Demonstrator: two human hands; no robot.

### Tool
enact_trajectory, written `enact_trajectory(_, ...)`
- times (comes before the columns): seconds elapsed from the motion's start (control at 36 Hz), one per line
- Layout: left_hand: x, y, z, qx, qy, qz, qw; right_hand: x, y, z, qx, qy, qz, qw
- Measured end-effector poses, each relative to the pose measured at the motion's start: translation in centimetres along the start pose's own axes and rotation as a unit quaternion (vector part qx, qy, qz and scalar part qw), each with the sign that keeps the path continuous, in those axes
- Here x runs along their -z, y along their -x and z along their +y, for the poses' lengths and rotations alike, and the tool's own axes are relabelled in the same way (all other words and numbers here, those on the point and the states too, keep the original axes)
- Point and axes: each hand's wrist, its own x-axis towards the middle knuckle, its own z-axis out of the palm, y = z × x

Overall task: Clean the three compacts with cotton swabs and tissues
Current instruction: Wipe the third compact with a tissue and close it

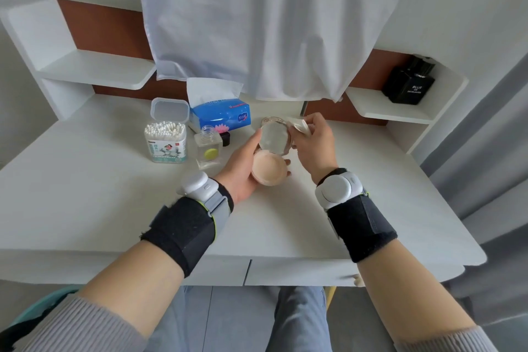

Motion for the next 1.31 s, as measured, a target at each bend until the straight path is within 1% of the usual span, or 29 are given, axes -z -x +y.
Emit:
enact_trajectory(0.03, 0.0, 0.1, -0.1, 0.021, 0.026, -0.030, 0.999, 0.0, 0.1, -0.1, 0.008, 0.003, 0.007, 1.000)
enact_trajectory(0.08, 0.0, 0.2, -0.1, 0.034, 0.045, -0.052, 0.997, -0.3, 0.3, -0.3, 0.018, 0.008, 0.015, 1.000)
enact_trajectory(0.17, -0.1, 0.7, 0.2, 0.034, 0.040, -0.041, 0.998, -0.4, 0.5, -0.6, 0.012, -0.007, 0.014, 1.000)
enact_trajectory(0.33, 0.3, 0.9, 0.5, 0.031, 0.013, -0.051, 0.998, -0.3, 0.5, -0.5, -0.042, -0.032, -0.014, 0.999)
enact_trajectory(0.44, 0.3, 0.9, 0.5, 0.026, 0.007, -0.032, 0.999, 0.0, 0.3, -0.6, -0.045, -0.034, -0.034, 0.998)
enact_trajectory(0.56, 0.1, 1.0, 0.7, 0.023, 0.011, -0.014, 1.000, 0.4, -0.1, -1.0, -0.028, -0.020, -0.029, 0.999)
enact_trajectory(0.69, 0.3, 1.0, 0.8, 0.022, 0.008, -0.011, 1.000, 0.3, 0.0, -1.5, -0.014, 0.063, -0.076, 0.995)
enact_trajectory(0.75, 0.4, 1.0, 0.8, 0.017, 0.003, -0.016, 1.000, 0.2, 0.1, -1.5, -0.003, 0.093, -0.081, 0.992)
enact_trajectory(0.83, 0.5, 1.1, 0.7, 0.012, -0.002, -0.024, 1.000, 0.3, 0.3, -1.6, 0.047, 0.172, -0.071, 0.981)
enact_trajectory(0.89, 0.5, 1.1, 0.8, 0.009, -0.005, -0.029, 1.000, 0.5, 0.3, -1.5, 0.075, 0.202, -0.056, 0.975)
enact_trajectory(1.03, 0.6, 1.3, 0.7, 0.020, -0.016, -0.059, 0.998, 0.4, 0.3, -1.7, 0.120, 0.212, -0.022, 0.970)
enact_trajectory(1.11, 0.5, 1.5, 0.7, 0.029, -0.019, -0.075, 0.997, 0.1, 0.1, -1.5, 0.154, 0.216, -0.023, 0.964)
enact_trajectory(1.31, 0.4, 1.9, 0.9, 0.038, -0.031, -0.091, 0.995, -0.5, -0.6, -1.5, 0.195, 0.252, -0.039, 0.947)
